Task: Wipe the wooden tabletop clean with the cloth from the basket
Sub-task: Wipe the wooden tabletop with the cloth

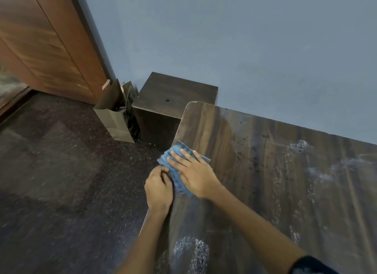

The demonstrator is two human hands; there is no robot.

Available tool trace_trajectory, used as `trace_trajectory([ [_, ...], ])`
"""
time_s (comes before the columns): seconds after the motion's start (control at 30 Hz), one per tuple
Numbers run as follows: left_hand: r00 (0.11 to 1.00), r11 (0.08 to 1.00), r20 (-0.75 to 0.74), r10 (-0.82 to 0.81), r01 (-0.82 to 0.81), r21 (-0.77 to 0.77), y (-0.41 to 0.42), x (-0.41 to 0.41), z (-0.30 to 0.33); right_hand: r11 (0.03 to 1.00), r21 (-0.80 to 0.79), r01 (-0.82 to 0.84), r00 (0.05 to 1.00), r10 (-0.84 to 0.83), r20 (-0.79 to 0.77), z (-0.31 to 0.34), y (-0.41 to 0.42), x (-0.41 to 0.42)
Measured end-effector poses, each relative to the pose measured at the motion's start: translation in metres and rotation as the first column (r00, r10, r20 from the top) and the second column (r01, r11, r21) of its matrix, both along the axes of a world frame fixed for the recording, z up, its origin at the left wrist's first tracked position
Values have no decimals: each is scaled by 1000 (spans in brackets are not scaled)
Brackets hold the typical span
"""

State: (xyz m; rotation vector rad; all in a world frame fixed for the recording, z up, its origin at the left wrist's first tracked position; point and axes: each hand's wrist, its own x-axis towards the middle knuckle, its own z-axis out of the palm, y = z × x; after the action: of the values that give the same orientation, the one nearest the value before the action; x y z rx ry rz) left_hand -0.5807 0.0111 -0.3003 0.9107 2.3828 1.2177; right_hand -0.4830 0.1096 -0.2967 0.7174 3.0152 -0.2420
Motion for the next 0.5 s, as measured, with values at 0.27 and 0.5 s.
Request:
trace_trajectory([
  [0.27,999,996,6,-51,51,-77,-15,7,-3,870,-12,493,870,-493,2,5,47,-12],
  [0.5,999,999,-40,-27,25,-42,-20,9,0,986,-88,-139,990,140,3,6,0,18],
])
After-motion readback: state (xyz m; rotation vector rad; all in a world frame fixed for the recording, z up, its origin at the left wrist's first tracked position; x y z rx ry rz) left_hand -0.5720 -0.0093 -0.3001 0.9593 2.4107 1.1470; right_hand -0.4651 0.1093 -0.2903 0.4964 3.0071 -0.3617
